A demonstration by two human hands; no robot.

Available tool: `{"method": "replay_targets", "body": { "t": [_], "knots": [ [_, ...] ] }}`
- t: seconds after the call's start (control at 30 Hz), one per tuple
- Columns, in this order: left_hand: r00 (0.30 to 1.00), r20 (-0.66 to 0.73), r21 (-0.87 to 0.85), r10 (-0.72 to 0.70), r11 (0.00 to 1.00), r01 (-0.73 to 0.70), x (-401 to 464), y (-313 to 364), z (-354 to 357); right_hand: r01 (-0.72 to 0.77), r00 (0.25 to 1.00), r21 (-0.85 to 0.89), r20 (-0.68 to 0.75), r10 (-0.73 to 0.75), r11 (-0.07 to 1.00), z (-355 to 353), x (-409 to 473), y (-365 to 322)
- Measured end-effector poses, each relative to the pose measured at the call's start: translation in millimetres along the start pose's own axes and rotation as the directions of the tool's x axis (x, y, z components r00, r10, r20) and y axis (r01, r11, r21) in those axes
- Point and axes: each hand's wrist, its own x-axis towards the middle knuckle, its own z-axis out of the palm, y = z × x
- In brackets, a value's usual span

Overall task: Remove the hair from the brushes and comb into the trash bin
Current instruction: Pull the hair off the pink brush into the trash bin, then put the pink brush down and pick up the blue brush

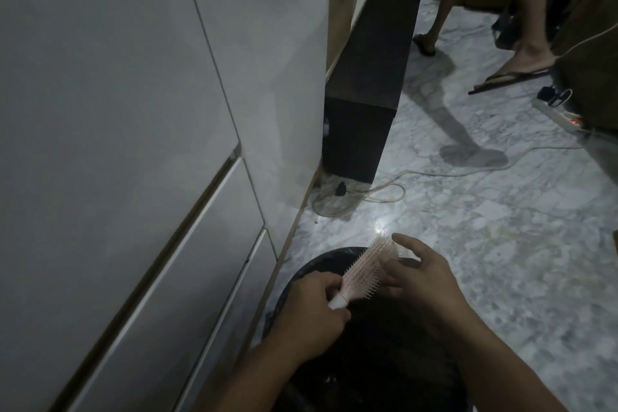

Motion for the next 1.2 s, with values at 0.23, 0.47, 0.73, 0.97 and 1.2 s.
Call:
{"method": "replay_targets", "body": {
  "t": [0.23,0.47,0.73,0.97,1.2],
  "knots": [
    [0.974,-0.194,-0.016,0.117,0.992,-0.122,-32.5,33.8,-20.1,0.144,0.988,-0.043,-0.052,-0.146,0.989,17.3,-19.1,-35.9],
    [0.893,-0.402,0.002,0.202,0.976,-0.220,-85.1,89.0,-53.8,0.263,0.964,-0.076,-0.024,-0.265,0.962,28.7,-63.9,-115.6],
    [0.856,-0.444,0.004,0.265,0.956,-0.294,-146.6,142.0,-87.7,0.316,0.945,-0.170,-0.038,-0.326,0.934,48.4,-114.0,-183.7],
    [0.754,-0.580,0.063,0.310,0.939,-0.338,-195.4,188.2,-123.6,0.462,0.885,-0.289,0.087,-0.457,0.839,82.2,-166.4,-249.4],
    [0.629,-0.700,0.117,0.338,0.923,-0.365,-236.0,206.8,-180.3,0.615,0.788,-0.296,0.239,-0.567,0.731,144.1,-222.2,-305.5]
  ]
}}
